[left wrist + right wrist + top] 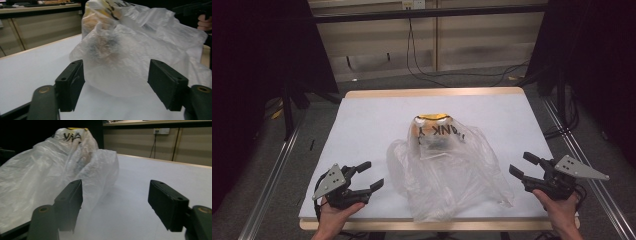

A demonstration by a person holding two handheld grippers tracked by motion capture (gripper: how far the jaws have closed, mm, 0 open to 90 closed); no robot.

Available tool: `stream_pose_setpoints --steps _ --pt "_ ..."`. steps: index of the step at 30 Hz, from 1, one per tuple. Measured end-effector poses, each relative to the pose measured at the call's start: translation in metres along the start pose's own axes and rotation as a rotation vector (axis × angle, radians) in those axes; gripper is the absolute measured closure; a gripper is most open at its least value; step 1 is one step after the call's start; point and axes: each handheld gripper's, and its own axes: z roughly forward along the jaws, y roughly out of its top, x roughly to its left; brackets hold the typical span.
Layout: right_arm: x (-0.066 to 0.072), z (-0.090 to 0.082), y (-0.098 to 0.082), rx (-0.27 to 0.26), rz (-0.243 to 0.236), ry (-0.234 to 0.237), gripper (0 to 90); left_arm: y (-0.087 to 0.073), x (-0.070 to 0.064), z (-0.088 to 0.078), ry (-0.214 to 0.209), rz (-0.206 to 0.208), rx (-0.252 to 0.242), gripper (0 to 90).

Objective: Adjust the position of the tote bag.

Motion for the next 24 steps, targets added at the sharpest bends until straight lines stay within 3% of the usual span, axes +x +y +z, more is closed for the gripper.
stream_pose_setpoints --steps 2,3,7,9,13,15,24 --pt "0.005 -0.002 0.001 0.001 -0.016 0.029 34.1 0.002 -0.001 -0.002 -0.006 0.009 -0.001 31.7" --pt "0.007 -0.002 0.002 0.001 -0.017 0.042 35.0 0.004 -0.005 -0.002 -0.023 -0.008 -0.014 32.9" --pt "0.016 -0.004 0.005 0.005 -0.045 0.082 40.3 0.009 -0.012 -0.001 -0.062 0.017 0.008 37.3" --pt "0.018 -0.003 0.005 0.01 -0.045 0.103 44.2 0.01 -0.019 0.003 -0.087 -0.003 0.01 40.2" --pt "0.024 -0.003 0.005 0.029 -0.079 0.145 53.0 0.016 -0.031 0.008 -0.14 0.027 0.04 43.6" --pt "0.027 -0.004 0.005 0.036 -0.079 0.168 56.6 0.019 -0.037 0.011 -0.19 0.029 0.047 48.3" --pt "0.04 0.001 0.0 0.124 -0.094 0.23 65.2 0.023 -0.059 0.033 -0.298 0.042 0.122 54.6"
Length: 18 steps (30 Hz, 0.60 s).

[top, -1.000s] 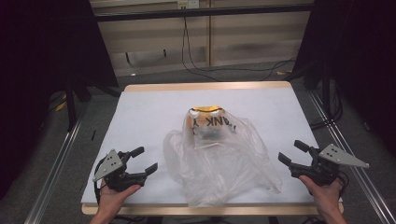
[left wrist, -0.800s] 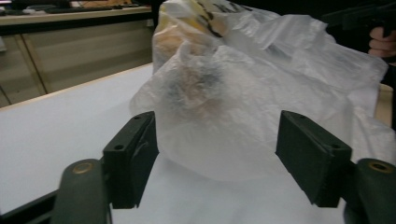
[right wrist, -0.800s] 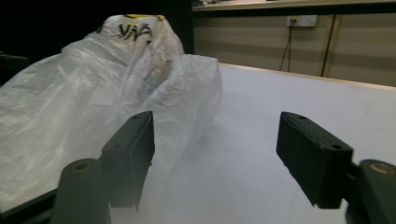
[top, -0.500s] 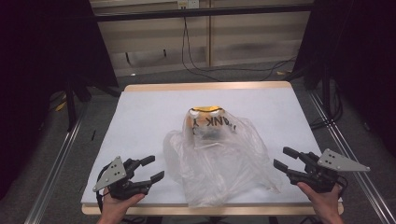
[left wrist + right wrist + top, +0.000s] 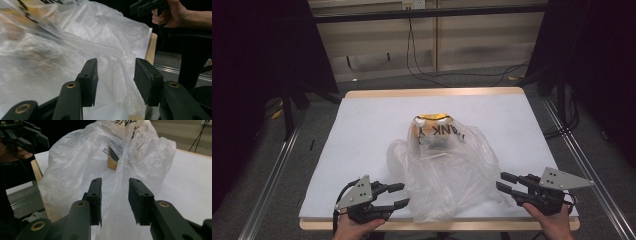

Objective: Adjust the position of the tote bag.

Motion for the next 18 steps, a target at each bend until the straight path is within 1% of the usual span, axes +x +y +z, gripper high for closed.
stream_pose_setpoints --steps 2,3,4,6,7,8,10,11,12,13,14,15,16,17,18 --pt "0.002 -0.002 -0.002 0.015 -0.002 -0.007 64.8 0.002 -0.001 0.005 -0.01 0.008 0.011 55.2" --pt "0.003 -0.003 -0.003 0.021 0.0 -0.003 64.8 0.002 -0.001 0.009 -0.028 0.003 0.011 55.8" --pt "0.004 -0.004 -0.005 0.028 0.002 -0.008 64.7 0.004 -0.002 0.013 -0.034 0.008 0.015 55.8" --pt "0.004 -0.006 -0.007 0.041 0.006 -0.006 64.8 0.009 -0.004 0.024 -0.059 0.021 0.031 57.7" --pt "0.004 -0.007 -0.008 0.052 0.008 -0.011 64.8 0.011 -0.004 0.03 -0.074 0.027 0.029 58.0" --pt "0.004 -0.007 -0.009 0.063 0.006 -0.005 64.8 0.015 -0.005 0.035 -0.085 0.038 0.038 58.0" --pt "0.004 -0.008 -0.012 0.081 0.006 -0.007 64.0 0.021 -0.007 0.046 -0.099 0.055 0.036 58.0" --pt "0.004 -0.008 -0.014 0.086 0.009 -0.004 63.9 0.024 -0.007 0.052 -0.117 0.06 0.039 58.0" --pt "0.004 -0.008 -0.015 0.093 0.007 -0.002 64.0 0.026 -0.009 0.057 -0.126 0.062 0.049 57.9" --pt "0.005 -0.007 -0.015 0.097 0.007 0.002 64.0 0.026 -0.011 0.062 -0.144 0.069 0.059 58.0" --pt "0.005 -0.006 -0.016 0.105 0.007 0.013 64.0 0.025 -0.014 0.068 -0.149 0.068 0.059 57.9" --pt "0.005 -0.004 -0.017 0.118 0.004 0.016 64.1 0.024 -0.016 0.073 -0.163 0.078 0.069 57.9" --pt "0.006 -0.002 -0.018 0.132 0.001 0.016 64.4 0.021 -0.018 0.077 -0.179 0.071 0.073 57.9" --pt "0.006 -0.001 -0.019 0.147 -0.005 0.02 64.5 0.019 -0.019 0.081 -0.181 0.08 0.081 57.8" --pt "0.007 0.001 -0.02 0.16 0.0 0.025 64.3 0.017 -0.021 0.083 -0.181 0.082 0.094 57.5"
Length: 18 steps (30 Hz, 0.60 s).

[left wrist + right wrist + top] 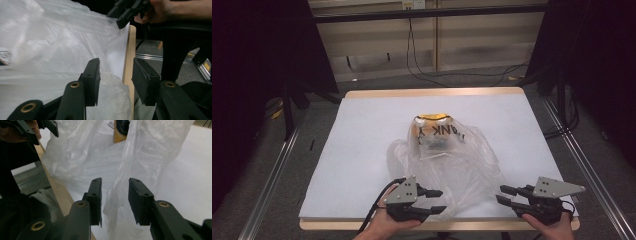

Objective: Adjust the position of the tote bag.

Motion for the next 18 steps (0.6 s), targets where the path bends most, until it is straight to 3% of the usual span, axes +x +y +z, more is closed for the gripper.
stream_pose_setpoints --steps 4,7,10,18 --pt "-0.001 0.005 -0.001 0.03 0.005 0.009 64.8 -0.008 -0.002 0.008 -0.021 -0.017 0.03 55.7" --pt "-0.001 0.007 -0.001 0.046 0.005 0.011 79.0 -0.012 -0.001 0.013 -0.037 -0.006 0.061 54.3" --pt "-0.005 0.006 -0.002 0.036 0.027 0.02 86.4 -0.015 -0.001 0.019 -0.034 -0.006 0.089 53.4" --pt "-0.005 0.007 -0.002 0.031 0.026 0.026 89.0 -0.024 0.007 0.027 -0.02 0.0 0.162 60.8"
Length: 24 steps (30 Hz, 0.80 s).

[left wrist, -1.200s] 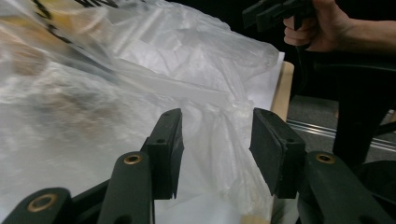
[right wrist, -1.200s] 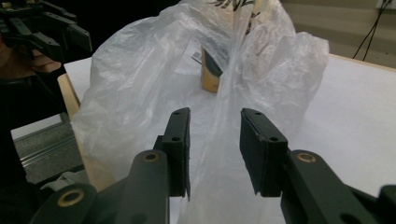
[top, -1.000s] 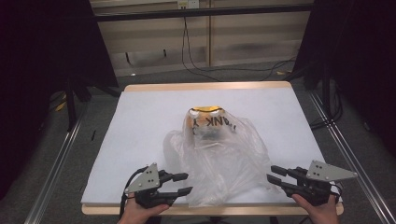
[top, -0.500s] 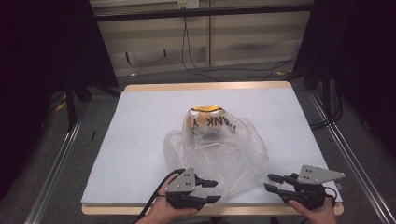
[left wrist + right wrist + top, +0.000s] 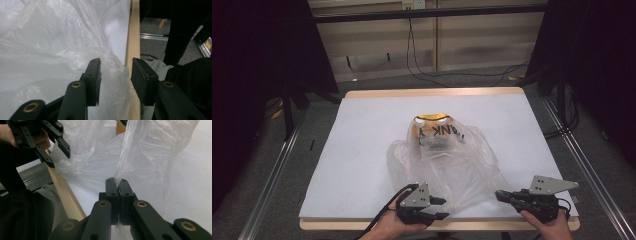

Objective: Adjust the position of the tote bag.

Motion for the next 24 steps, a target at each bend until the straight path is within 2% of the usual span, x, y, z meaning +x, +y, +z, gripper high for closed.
stream_pose_setpoints --steps 5,6,8,10,13,15,19,24 --pt "-0.001 0.001 0.0 0.006 -0.001 -0.004 89.1 -0.004 0.001 0.007 -0.012 0.0 0.038 62.8" --pt "-0.002 0.001 0.0 0.006 -0.004 -0.006 89.1 -0.004 0.001 0.007 -0.009 0.004 0.046 62.8" --pt "-0.002 0.002 0.001 0.011 -0.003 -0.001 89.2 -0.004 0.001 0.009 0.0 0.037 0.076 62.1" --pt "-0.002 0.003 0.001 0.015 -0.009 -0.002 89.2 -0.005 0.001 0.012 0.003 0.024 0.08 62.0" --pt "-0.002 0.003 0.001 0.018 -0.01 -0.001 89.3 -0.007 0.002 0.014 0.023 0.049 0.122 66.5" --pt "-0.001 0.003 0.001 0.017 -0.009 0.005 89.3 -0.007 0.003 0.014 0.012 0.034 0.109 74.6" --pt "-0.001 0.004 0.001 0.015 -0.012 0.002 89.4 -0.006 0.006 0.008 -0.011 0.003 0.081 83.5" --pt "-0.001 0.003 0.001 0.018 -0.009 0.002 89.5 -0.003 0.005 0.003 -0.045 -0.021 0.034 86.2"
